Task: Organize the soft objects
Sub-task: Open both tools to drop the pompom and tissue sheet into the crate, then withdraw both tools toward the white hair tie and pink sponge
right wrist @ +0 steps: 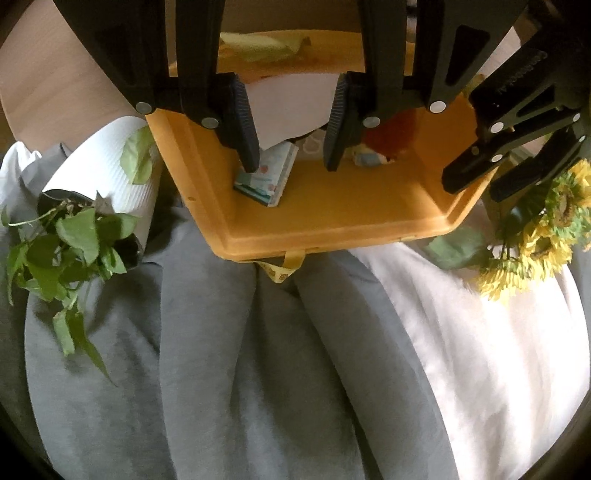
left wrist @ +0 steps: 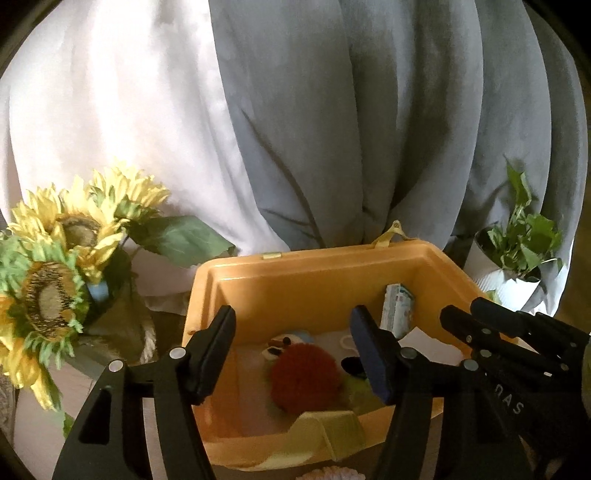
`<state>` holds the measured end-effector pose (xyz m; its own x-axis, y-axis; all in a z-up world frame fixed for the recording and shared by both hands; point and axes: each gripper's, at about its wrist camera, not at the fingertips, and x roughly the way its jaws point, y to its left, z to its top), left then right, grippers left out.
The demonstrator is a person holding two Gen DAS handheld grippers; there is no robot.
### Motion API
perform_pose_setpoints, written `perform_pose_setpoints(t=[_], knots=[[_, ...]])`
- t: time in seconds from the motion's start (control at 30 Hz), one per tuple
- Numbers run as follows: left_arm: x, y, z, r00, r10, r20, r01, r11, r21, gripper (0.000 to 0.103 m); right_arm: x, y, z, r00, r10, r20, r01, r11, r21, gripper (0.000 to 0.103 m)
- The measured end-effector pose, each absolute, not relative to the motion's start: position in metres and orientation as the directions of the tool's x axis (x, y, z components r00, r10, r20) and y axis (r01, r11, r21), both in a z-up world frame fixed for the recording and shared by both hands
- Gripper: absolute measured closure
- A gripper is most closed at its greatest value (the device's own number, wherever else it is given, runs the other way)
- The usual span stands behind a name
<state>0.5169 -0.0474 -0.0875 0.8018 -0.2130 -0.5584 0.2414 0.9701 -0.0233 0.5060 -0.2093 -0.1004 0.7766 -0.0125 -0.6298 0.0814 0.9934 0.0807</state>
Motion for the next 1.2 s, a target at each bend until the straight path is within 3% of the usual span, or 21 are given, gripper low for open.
perform_pose_setpoints(t=[0.63, 0.77, 0.93, 1.03, 1.2], knots=[[0.424, -0.033, -0.036, 0.866, -0.134, -0.481, 0.155, 0.988, 0.004, 0.037, 0.433, -0.201, -0.050, 0.834, 0.049, -0.549, 0.015, 0.994, 0.111, 0.065], [0.404, -0.034, -0.029, 0.872, -0.112, -0.477, 0.129, 0.992, 0.002, 0.037, 0.412, -0.201, -0.041, 0.845, 0.052, -0.532, 0.006, 0.994, 0.107, 0.059], [0.373, -0.042, -0.023, 0.880, -0.071, -0.470, 0.087, 0.996, 0.012, 0.037, 0.388, -0.210, -0.034, 0.851, 0.074, -0.520, -0.017, 0.994, 0.113, 0.058], [0.356, -0.045, -0.022, 0.884, -0.043, -0.466, 0.056, 0.998, 0.014, 0.036, 0.374, -0.215, -0.032, 0.855, 0.091, -0.511, -0.035, 0.992, 0.119, 0.051], [0.330, -0.049, -0.023, 0.887, 0.003, -0.461, 0.008, 1.000, 0.020, 0.036, 0.356, -0.221, -0.030, 0.854, 0.135, -0.502, -0.079, 0.988, 0.132, 0.051]])
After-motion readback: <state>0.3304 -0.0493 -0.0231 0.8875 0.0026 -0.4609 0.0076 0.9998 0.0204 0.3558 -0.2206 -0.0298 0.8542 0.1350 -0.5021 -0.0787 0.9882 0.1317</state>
